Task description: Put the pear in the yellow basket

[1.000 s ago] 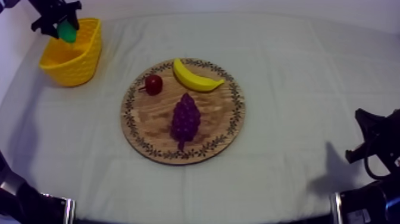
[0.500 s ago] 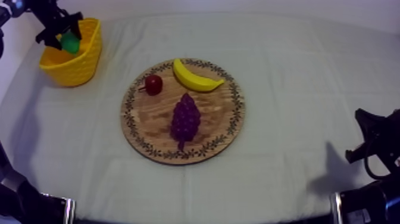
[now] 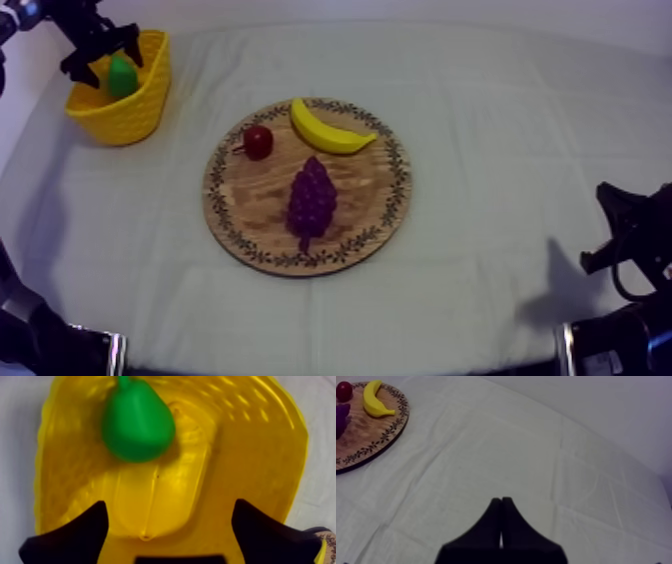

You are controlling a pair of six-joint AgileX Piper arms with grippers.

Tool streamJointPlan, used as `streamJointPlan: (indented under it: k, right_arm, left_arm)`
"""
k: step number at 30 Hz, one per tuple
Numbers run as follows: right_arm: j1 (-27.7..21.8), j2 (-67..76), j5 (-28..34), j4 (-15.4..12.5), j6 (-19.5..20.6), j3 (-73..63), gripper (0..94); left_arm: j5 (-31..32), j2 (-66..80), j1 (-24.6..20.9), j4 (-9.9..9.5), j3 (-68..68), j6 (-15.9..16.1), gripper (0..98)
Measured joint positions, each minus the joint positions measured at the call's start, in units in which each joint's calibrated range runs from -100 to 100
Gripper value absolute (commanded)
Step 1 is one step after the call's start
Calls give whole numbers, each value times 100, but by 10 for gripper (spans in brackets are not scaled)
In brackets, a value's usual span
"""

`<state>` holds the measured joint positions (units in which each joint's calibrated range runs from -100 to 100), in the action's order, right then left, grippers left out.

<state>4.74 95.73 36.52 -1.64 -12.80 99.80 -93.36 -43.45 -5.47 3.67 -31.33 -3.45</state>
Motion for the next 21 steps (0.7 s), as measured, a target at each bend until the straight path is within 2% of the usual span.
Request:
streamJointPlan:
  k: [21]
  right_arm:
    - [0,0,0,0,-3,0,2]
  left_arm:
    - [-214,628,21,-21,323,-28,960]
